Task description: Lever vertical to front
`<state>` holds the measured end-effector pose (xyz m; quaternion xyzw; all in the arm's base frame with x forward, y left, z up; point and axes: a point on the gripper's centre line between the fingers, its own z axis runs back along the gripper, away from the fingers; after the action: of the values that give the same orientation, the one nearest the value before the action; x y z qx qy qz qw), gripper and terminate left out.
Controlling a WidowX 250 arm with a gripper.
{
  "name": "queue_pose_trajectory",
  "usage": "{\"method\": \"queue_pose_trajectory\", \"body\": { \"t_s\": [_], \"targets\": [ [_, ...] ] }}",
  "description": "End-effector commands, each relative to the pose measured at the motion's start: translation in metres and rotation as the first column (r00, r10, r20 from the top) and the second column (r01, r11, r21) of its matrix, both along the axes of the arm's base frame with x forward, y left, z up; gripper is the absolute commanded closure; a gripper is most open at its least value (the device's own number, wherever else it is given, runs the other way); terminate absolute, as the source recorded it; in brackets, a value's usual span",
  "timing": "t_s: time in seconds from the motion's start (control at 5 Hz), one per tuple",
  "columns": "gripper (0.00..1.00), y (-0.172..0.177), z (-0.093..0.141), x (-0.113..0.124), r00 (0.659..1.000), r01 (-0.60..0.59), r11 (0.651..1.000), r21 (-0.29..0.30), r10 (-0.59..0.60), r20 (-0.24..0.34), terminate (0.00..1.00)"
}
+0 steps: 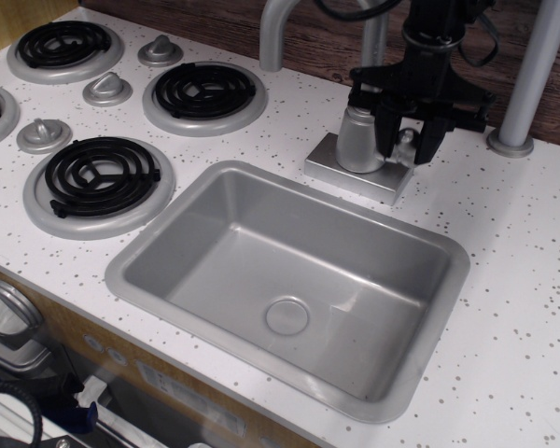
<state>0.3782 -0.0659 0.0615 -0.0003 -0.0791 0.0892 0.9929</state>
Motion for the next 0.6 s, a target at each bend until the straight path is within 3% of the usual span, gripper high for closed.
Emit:
{"method": "queue_pose_trajectory", "body": {
  "t_s": [0.0,0.4],
  "targets": [
    [1.0,-0.006,-0.003,-0.002,1.0,0.007,0.999,-0.052,-0.007,0.008,0.0],
    [1.0,-0.006,-0.024,-0.006,1.0,0.011,0.997,-0.071,-0.011,-0.005,0.0]
  ]
}}
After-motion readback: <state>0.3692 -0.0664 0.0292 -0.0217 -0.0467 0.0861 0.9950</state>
